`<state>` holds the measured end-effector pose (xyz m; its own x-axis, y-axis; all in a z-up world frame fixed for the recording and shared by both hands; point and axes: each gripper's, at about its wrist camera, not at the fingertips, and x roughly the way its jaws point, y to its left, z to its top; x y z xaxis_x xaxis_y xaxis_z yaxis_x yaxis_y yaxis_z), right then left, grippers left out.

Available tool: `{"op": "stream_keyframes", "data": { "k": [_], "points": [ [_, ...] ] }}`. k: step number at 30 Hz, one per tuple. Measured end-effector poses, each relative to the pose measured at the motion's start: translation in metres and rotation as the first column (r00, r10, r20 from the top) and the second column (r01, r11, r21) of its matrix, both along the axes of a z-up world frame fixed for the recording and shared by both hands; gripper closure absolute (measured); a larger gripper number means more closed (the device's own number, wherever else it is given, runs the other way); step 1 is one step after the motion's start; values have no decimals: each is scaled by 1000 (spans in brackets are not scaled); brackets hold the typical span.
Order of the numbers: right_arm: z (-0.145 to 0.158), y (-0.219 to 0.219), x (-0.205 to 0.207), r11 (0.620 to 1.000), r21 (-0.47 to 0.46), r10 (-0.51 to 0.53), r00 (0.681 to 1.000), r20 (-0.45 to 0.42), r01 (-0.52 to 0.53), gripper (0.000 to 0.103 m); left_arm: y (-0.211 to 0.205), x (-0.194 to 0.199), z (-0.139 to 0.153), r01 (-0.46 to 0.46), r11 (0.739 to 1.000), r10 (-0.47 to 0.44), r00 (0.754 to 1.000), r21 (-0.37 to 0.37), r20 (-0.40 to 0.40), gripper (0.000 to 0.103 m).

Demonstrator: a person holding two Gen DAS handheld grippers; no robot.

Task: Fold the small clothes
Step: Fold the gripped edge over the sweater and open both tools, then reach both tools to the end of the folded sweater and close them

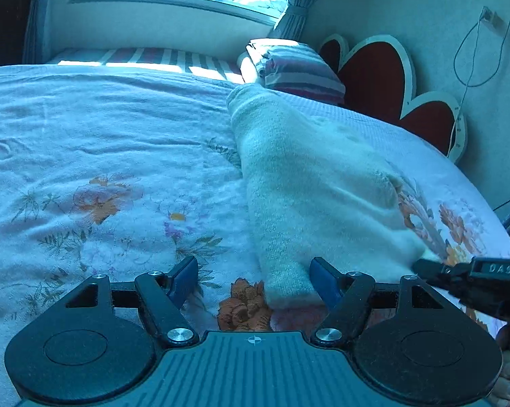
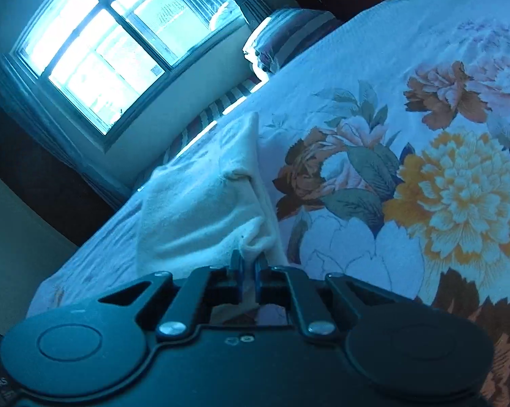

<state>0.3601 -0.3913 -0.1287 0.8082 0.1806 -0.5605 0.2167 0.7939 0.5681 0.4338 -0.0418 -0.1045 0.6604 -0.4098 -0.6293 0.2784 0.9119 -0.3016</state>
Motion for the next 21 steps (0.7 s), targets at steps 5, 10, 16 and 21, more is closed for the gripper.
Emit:
{"op": "stream_keyframes", "data": {
  "k": [5, 10, 16, 21],
  "points": [
    [31, -19, 0, 997, -72, 11, 987, 161, 1, 69, -1, 47, 35, 10, 999, -6, 993, -34, 115, 30],
    [31, -46, 82, 998, -43, 55, 992, 118, -50, 67, -17, 122, 33, 7, 999, -3, 997, -53, 78, 30],
    [16, -31, 134, 980, -132, 164, 982, 98, -151, 88, -29, 152, -8, -44, 999, 44, 999, -2, 13, 29],
    [4, -23, 145, 954, -239, 208, 974, 89, -182, 84, -31, 149, -9, -55, 998, 55, 998, -21, 28, 24]
  ]
}}
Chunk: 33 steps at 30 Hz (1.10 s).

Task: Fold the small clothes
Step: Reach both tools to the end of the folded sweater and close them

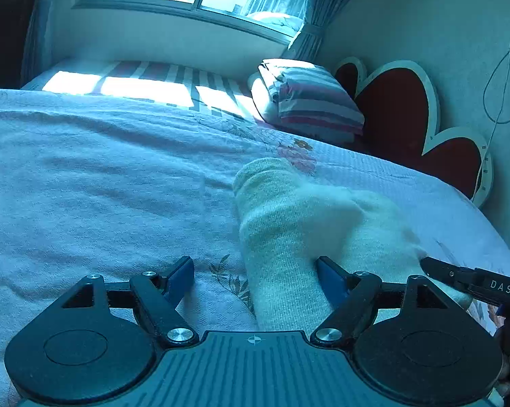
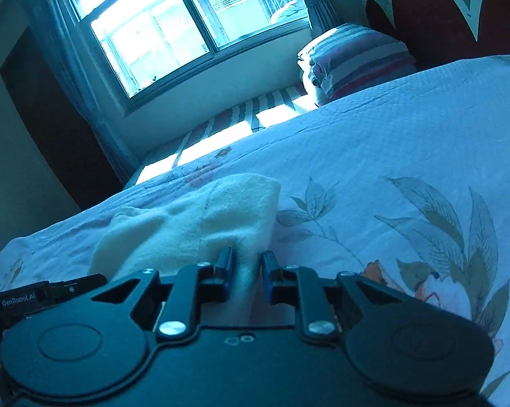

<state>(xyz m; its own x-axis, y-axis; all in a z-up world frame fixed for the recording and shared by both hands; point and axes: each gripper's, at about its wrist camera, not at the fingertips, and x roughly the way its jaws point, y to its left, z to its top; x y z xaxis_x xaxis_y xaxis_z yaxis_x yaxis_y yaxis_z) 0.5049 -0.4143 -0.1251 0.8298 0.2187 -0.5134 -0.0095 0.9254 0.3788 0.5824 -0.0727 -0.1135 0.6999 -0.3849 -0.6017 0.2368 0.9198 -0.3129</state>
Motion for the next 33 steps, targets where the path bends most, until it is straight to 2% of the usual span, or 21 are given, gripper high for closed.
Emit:
{"op": "stream_keyframes", "data": {
  "k": [3, 5, 7, 11, 13, 17, 18, 22, 25, 28, 32, 33],
  "points": [
    [12, 1, -2, 999, -25, 30, 1000, -9, -30, 84, -2, -1, 17, -8, 1000, 7, 998, 21, 59, 24],
    [22, -3, 1, 999, -45, 20, 999, 36, -18, 81, -2, 7, 25, -13, 999, 10, 997, 34, 82, 24],
    [30, -3, 7, 999, -49, 20, 998, 56, -18, 74, -3, 20, 29, -18, 999, 14, 996, 44, 84, 24],
    [33, -4, 34, 998, -56, 19, 999, 39, -16, 62, -8, 40, 25, -21, 997, 16, 998, 69, 64, 24],
    [29, -2, 44, 998, -59, 25, 999, 24, -24, 62, -12, 47, 23, -19, 996, 15, 998, 86, 57, 24],
    [17, 0, 56, 996, -85, 38, 999, -20, -40, 77, -20, 61, 12, -10, 992, 8, 1000, 124, 20, 24],
    [12, 0, 59, 994, -103, 34, 999, -43, -38, 77, -22, 62, 9, -11, 992, 9, 1000, 125, 16, 24],
    [2, -2, 59, 995, -97, 29, 999, -36, -32, 75, -24, 63, 4, -7, 991, 5, 1000, 136, 16, 24],
    [7, -3, 56, 995, -90, 27, 999, -46, -31, 69, -19, 51, 17, -18, 991, 14, 999, 134, 31, 24],
    [25, -11, 34, 998, -58, 19, 1000, 12, -18, 67, -3, 25, 26, 9, 995, -14, 999, 101, 51, 24],
    [32, -19, -4, 998, 25, 53, 999, -11, -53, 45, 21, -11, 21, 41, 999, -41, 999, 26, 9, 24],
    [32, -20, -16, 997, 51, 52, 998, -17, -51, 47, 24, -19, 18, 43, 999, -43, 999, 16, -2, 24]
  ]
}}
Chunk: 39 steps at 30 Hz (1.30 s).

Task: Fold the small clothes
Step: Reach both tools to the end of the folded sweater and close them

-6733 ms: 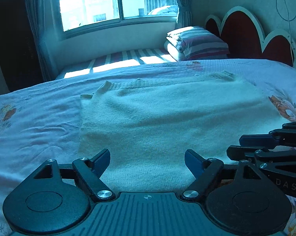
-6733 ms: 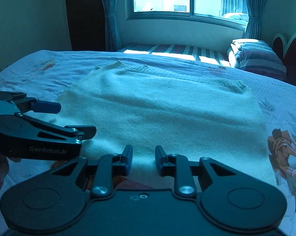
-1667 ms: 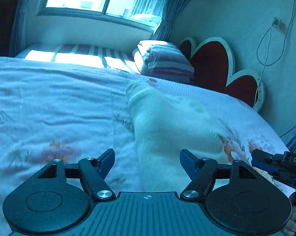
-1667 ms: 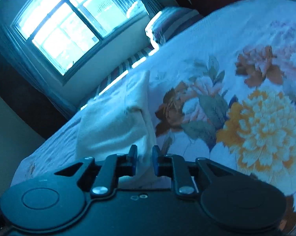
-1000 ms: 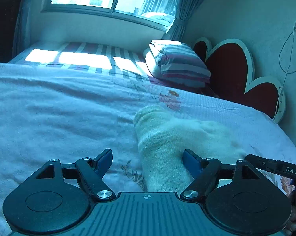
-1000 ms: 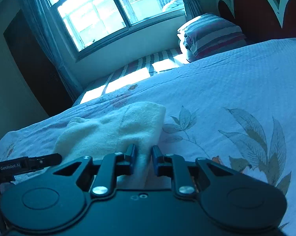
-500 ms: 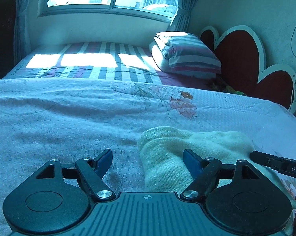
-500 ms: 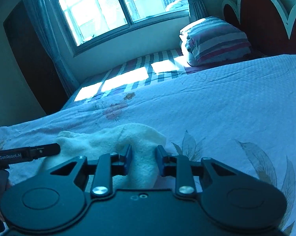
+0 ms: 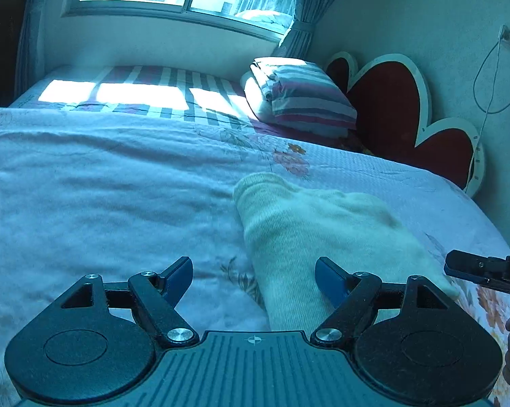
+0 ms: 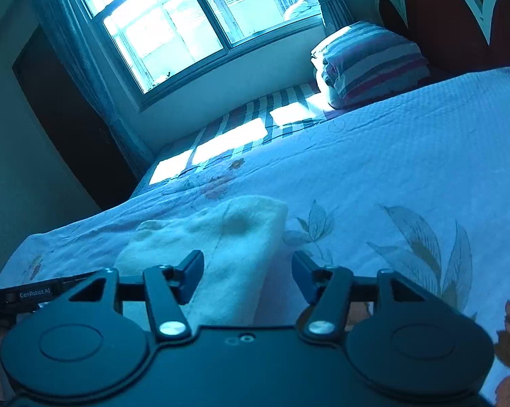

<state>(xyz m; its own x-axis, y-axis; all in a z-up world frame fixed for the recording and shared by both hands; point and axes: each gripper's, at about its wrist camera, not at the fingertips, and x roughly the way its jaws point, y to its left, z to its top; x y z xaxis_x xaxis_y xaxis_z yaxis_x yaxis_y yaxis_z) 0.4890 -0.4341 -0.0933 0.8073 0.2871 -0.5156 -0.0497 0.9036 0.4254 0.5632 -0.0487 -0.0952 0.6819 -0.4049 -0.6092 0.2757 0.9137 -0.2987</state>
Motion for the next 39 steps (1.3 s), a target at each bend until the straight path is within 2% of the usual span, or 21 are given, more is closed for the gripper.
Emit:
{"op": "stream_keyframes", "data": {
  "k": [3, 5, 7, 9, 10, 12, 14, 16, 19, 21, 24, 27, 29, 30, 32, 34, 35, 37, 39],
  "points": [
    [-3, 8, -23, 1000, 5, 26, 1000, -8, -26, 60, 2, -18, -9, 3, 1000, -3, 1000, 2, -22, 24],
    [-9, 17, -27, 999, -17, 45, 999, -28, -45, 64, -4, -20, -17, 14, 999, -11, 999, 50, -43, 24],
    [-20, 22, -21, 997, -58, 45, 995, -87, -50, 62, -4, -22, -15, 7, 999, -5, 999, 47, -48, 24],
    [-16, 18, -23, 999, -2, 37, 997, -73, -37, 61, 0, -25, -4, 29, 999, -28, 999, 25, -23, 24],
    [-12, 15, -26, 999, 17, 37, 998, -52, -36, 60, 1, -25, -3, 51, 999, -51, 998, 0, -27, 24],
    [-6, 7, -31, 997, 55, 46, 999, -15, -45, 43, 4, -22, -4, 105, 993, -108, 992, -63, -59, 24],
    [-11, -5, -24, 990, 124, 66, 997, -35, -61, 37, 7, -15, -11, 138, 983, -152, 982, -123, -108, 24],
    [-19, -16, -16, 981, 182, 84, 994, -72, -70, 37, 13, -6, -23, 152, 954, -202, 963, -257, -178, 24],
    [-38, -26, -1, 948, 300, 151, 980, -133, -106, 36, 19, 3, -35, 152, 926, -234, 949, -346, -210, 24],
    [-44, -30, 5, 938, 325, 170, 976, -138, -117, 36, 21, 11, -41, 147, 901, -256, 940, -409, -225, 24],
    [-47, -31, 14, 921, 357, 214, 968, -133, -155, 35, 21, 22, -49, 151, 874, -279, 934, -461, -224, 24],
    [-49, -30, 22, 908, 372, 253, 960, -124, -191, 36, 16, 28, -53, 177, 864, -305, 928, -471, -212, 25],
    [-49, -31, 25, 901, 384, 266, 956, -121, -202, 36, 15, 27, -52, 177, 870, -304, 928, -460, -217, 25],
    [-48, -31, 26, 902, 380, 267, 956, -125, -203, 44, 16, 23, -48, 177, 879, -297, 930, -443, -216, 25],
    [-34, -34, 15, 945, 273, 217, 969, -122, -178, 44, 24, 4, -33, 176, 922, -252, 950, -346, -187, 25],
    [-13, -27, -7, 972, 144, 202, 975, -93, -187, 48, 32, -22, -22, 168, 955, -208, 967, -245, -147, 25],
    [-4, -19, -18, 974, 85, 215, 973, -80, -209, 53, 31, -35, -20, 167, 965, -197, 970, -201, -141, 25],
    [7, 10, -44, 960, 19, 279, 958, -62, -278, 54, 22, -62, -19, 159, 982, -169, 980, -98, -101, 25],
    [7, 43, -61, 941, -45, 333, 941, -50, -336, 55, 11, -83, -20, 169, 985, -170, 983, -28, -74, 25]
  ]
}}
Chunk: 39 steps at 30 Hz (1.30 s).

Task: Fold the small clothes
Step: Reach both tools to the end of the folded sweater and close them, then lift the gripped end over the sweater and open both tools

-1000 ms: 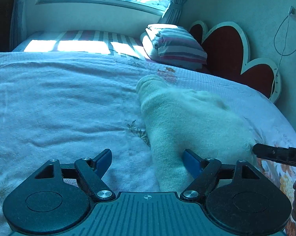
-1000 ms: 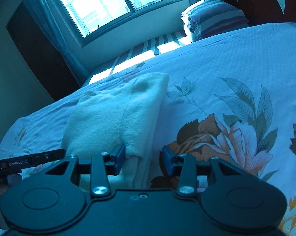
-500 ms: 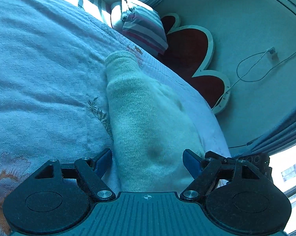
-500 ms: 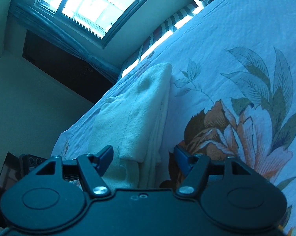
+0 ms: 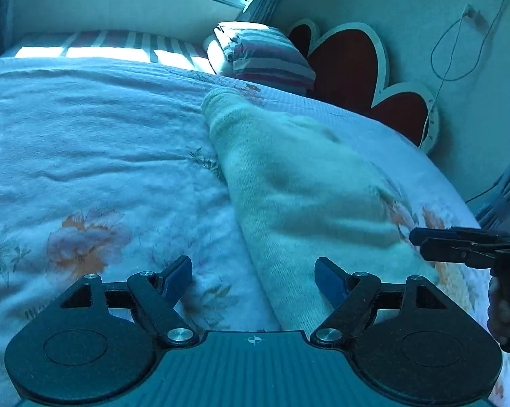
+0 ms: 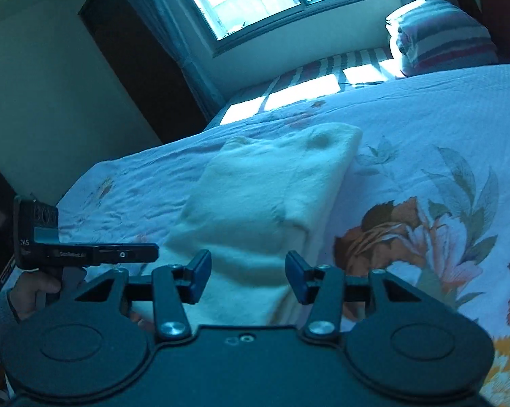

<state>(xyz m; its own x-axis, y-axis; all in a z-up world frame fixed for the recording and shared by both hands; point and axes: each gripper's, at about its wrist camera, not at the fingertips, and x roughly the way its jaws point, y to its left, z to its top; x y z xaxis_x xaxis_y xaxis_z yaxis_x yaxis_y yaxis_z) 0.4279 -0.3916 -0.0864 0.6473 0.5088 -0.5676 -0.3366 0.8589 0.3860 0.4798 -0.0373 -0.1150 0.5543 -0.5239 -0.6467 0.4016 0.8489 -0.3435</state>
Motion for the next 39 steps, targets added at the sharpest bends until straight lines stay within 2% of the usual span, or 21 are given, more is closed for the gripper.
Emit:
{"op": "stream_keyframes", "data": {
  "k": [2, 3, 4, 5, 6, 8, 9, 10, 11, 13, 14, 15, 19, 22, 24, 25, 26, 33, 37, 38, 39],
  "points": [
    [-5, 36, -17, 983, -178, 42, 998, 52, -32, 55, -15, -16, -1, 36, 994, -40, 998, 105, 41, 25],
    [-11, 46, -21, 958, -286, 56, 997, 61, -37, 57, -20, -23, -1, 52, 983, -67, 995, 175, 79, 25],
    [-16, 52, -23, 916, -401, 58, 996, 68, -26, 57, -18, -27, 2, 61, 975, -86, 990, 211, 108, 24],
    [-21, 52, -25, 888, -460, 50, 996, 81, -7, 56, -15, -26, 6, 58, 976, -83, 990, 212, 113, 24],
    [-20, 42, -25, 894, -449, 23, 997, 74, 13, 56, -10, -23, 9, 49, 979, -73, 991, 197, 114, 24],
    [-13, 18, -19, 937, -342, -59, 998, 32, 66, 57, 3, -12, 15, 23, 991, -39, 993, 134, 116, 24],
    [-7, 8, -17, 950, -296, -90, 995, 41, 98, 55, 8, -3, 17, 18, 996, -26, 995, 86, 99, 24],
    [-2, -3, -13, 964, -231, -123, 991, 45, 130, 54, 13, 6, 17, 18, 1000, -20, 997, 24, 73, 25],
    [-1, -16, -5, 979, -124, -160, 987, 25, 161, 52, 15, 15, 14, 12, 1000, -10, 999, -28, 44, 25],
    [-8, -38, 16, 976, 73, -202, 977, -61, 206, 52, 13, 32, 6, 5, 996, -5, 1000, -86, -4, 25],
    [-14, -45, 26, 962, 143, -221, 971, -96, 233, 51, 12, 37, 3, -2, 995, 2, 1000, -100, -9, 25],
    [-19, -50, 33, 953, 172, -233, 966, -110, 250, 51, 7, 45, -2, -8, 992, 4, 1000, -126, -30, 25],
    [-39, -58, 62, 927, 263, -222, 955, -195, 269, 50, 6, 72, -21, -11, 957, -27, 991, -288, -129, 25],
    [-55, -61, 75, 912, 321, -183, 953, -242, 257, 43, 4, 88, -31, -8, 922, -62, 984, -387, -169, 25],
    [-61, -64, 80, 898, 366, -159, 956, -245, 243, 42, 1, 98, -36, -3, 908, -80, 980, -418, -181, 29],
    [-62, -66, 84, 897, 377, -143, 959, -244, 230, 42, -2, 102, -39, -1, 909, -85, 979, -417, -188, 37],
    [-63, -66, 86, 897, 385, -130, 961, -244, 219, 42, -4, 106, -42, 9, 907, -95, 978, -422, -184, 38],
    [-64, -58, 111, 917, 388, -9, 976, -219, 95, 42, -12, 121, -46, 53, 893, -151, 971, -447, -186, 38],
    [-62, -56, 116, 916, 395, 21, 977, -212, 66, 45, -18, 124, -42, 61, 906, -146, 974, -420, -173, 38],
    [-61, -56, 116, 917, 394, 22, 977, -212, 64, 47, -18, 123, -42, 58, 908, -139, 976, -416, -168, 38],
    [-60, -55, 116, 921, 383, 18, 977, -213, 67, 55, -19, 122, -41, 51, 911, -129, 978, -409, -164, 38]
  ]
}}
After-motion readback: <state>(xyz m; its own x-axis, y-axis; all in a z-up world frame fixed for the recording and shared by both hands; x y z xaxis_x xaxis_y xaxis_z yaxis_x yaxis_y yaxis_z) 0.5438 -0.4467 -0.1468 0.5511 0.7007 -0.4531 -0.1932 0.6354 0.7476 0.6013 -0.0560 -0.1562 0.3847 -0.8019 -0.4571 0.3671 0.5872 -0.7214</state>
